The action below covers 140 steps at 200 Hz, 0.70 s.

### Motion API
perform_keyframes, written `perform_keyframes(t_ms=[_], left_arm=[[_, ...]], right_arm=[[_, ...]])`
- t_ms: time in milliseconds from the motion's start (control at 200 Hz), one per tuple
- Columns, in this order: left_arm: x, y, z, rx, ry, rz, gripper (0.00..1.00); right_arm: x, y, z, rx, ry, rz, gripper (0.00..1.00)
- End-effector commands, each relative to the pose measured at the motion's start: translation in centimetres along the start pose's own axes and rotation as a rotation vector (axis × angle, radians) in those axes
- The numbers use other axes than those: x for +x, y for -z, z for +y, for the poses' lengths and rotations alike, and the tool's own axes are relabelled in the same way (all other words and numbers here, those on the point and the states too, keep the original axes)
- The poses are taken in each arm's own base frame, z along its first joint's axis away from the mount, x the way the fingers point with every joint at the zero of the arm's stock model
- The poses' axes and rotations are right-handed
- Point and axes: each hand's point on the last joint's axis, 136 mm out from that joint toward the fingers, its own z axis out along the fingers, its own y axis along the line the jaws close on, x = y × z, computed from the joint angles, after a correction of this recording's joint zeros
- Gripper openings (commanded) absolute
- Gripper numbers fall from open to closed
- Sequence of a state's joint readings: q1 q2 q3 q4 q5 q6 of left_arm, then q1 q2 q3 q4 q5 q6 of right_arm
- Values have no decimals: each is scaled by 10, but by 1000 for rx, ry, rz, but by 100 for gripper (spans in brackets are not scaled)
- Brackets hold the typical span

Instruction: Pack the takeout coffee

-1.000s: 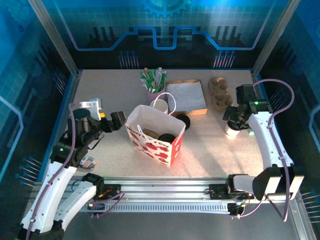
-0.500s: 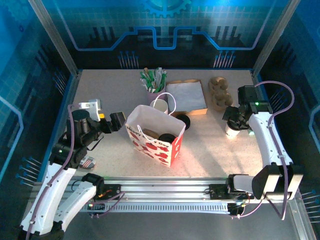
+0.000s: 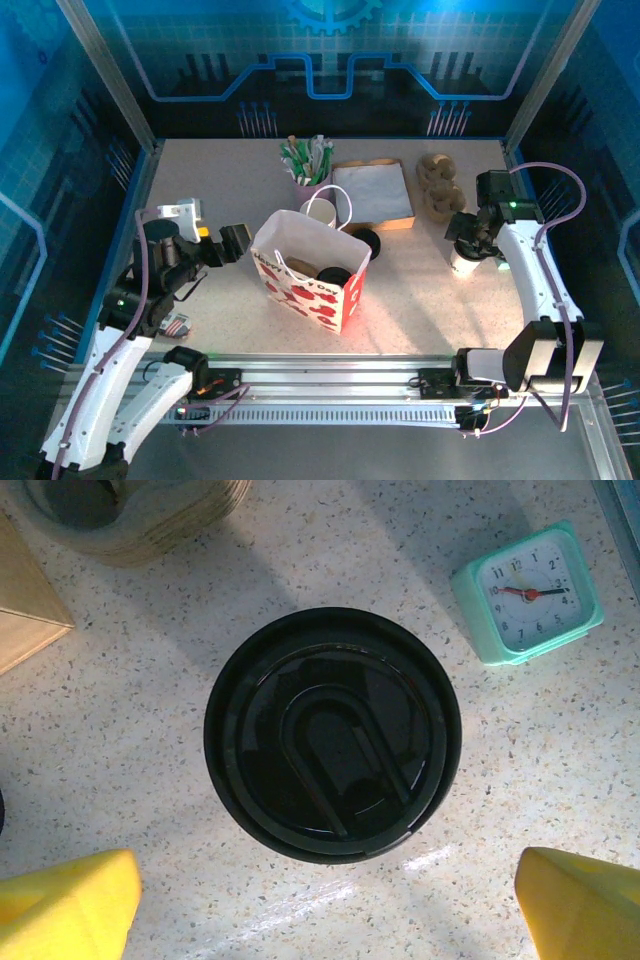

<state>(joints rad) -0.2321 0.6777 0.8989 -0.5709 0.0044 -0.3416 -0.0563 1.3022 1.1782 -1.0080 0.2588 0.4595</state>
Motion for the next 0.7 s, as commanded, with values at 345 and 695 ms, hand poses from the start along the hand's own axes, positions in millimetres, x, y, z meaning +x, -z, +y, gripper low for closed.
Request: perform_keyframes(t_ms=[345, 695], left_arm=[[-1, 3, -2, 8, 8, -2, 99], [0, 3, 0, 0, 2, 0, 99]], right_arm=[[-14, -19, 2, -3, 0, 74, 92], [-19, -30, 4, 20, 21, 127, 90]])
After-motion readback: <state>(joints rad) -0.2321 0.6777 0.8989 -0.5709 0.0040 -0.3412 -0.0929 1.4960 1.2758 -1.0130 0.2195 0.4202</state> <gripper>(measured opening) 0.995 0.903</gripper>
